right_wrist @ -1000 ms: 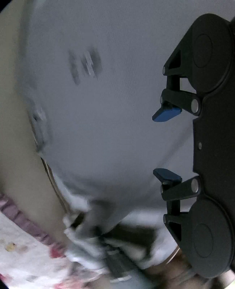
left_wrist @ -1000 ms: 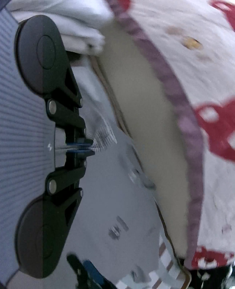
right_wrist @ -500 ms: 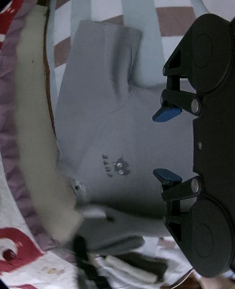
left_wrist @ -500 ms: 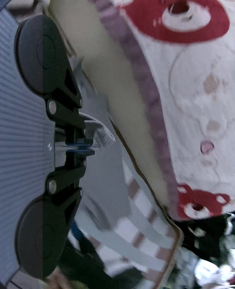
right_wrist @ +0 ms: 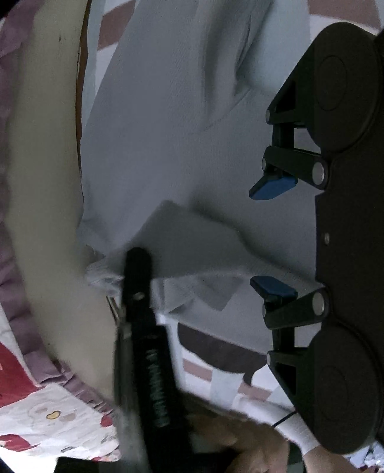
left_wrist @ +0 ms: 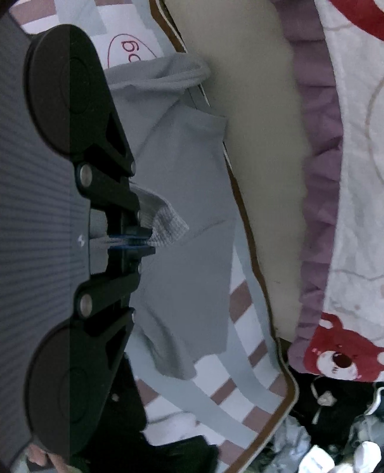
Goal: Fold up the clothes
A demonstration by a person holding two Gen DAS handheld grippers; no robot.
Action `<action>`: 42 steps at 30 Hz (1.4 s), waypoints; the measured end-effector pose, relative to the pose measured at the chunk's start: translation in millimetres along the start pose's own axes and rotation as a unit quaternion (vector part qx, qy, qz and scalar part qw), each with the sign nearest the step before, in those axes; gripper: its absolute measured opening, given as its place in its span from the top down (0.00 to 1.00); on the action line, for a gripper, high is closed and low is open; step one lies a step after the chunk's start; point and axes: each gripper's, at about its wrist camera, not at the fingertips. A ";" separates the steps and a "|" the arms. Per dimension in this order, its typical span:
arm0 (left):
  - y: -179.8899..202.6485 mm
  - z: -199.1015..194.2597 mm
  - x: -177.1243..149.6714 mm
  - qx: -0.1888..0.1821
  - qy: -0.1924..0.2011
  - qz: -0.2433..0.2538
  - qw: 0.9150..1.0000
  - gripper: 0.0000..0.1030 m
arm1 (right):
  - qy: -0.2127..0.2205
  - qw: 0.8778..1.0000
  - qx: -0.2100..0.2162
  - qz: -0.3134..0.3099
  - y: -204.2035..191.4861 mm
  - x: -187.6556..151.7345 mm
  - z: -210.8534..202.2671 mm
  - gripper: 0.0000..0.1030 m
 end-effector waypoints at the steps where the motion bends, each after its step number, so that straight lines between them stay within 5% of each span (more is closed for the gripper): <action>1: -3.2 -2.3 -3.1 -0.010 0.002 -0.007 1.000 0.88 | 0.000 1.000 0.002 0.002 -1.8 1.6 1.3 0.39; 4: -11.9 -10.7 -11.8 -0.025 0.006 -0.026 0.999 0.59 | 0.000 1.000 -0.010 -0.003 -6.6 4.0 8.5 0.39; 7: -13.4 -21.5 -22.8 0.004 0.004 0.003 1.000 0.59 | 0.011 0.998 -0.054 -0.024 -11.9 6.0 14.8 0.40; 10: -18.1 -31.5 -37.3 0.039 -0.006 0.036 0.999 0.59 | 0.043 0.984 -0.153 -0.084 -23.8 12.3 20.5 0.39; 16: -46.0 -42.2 -63.8 0.040 -0.049 -0.009 0.998 0.57 | 0.019 0.986 -0.131 -0.104 -22.0 20.6 38.6 0.40; 20: -63.7 -41.5 -81.3 -0.003 -0.062 -0.054 0.997 0.55 | 0.008 0.996 -0.066 -0.064 -22.0 27.7 38.7 0.39; 24: -69.1 -35.7 -92.2 -0.016 -0.060 -0.055 0.997 0.55 | -0.040 0.996 -0.071 -0.040 -26.1 43.8 57.0 0.39; 28: -82.8 -17.0 -90.0 0.007 -0.073 -0.088 0.993 0.55 | -0.026 0.994 -0.107 -0.019 -20.4 63.6 70.0 0.39; 31: -101.7 -6.9 -92.7 0.011 -0.088 -0.151 0.985 0.55 | -0.029 0.994 -0.095 -0.036 -18.1 67.5 73.8 0.48; 34: -112.8 -5.8 -94.3 0.023 -0.084 -0.172 0.981 0.55 | -0.025 0.993 -0.096 -0.064 -21.4 62.2 67.5 0.90; 38: -124.7 -16.1 -89.3 0.017 -0.048 -0.209 0.977 0.55 | 0.008 0.993 -0.095 -0.067 -26.9 60.0 29.9 0.91; 42: -121.4 -28.0 -76.8 0.027 -0.018 -0.191 0.981 0.55 | 0.039 0.991 -0.109 -0.062 -20.9 48.5 -20.6 0.92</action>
Point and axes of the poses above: each gripper's, at about its wrist camera, not at the fingertips, and z roughly the way its jaws point, y to its right, x to its top, and after that the axes turned 1 degree about -z, right-handed
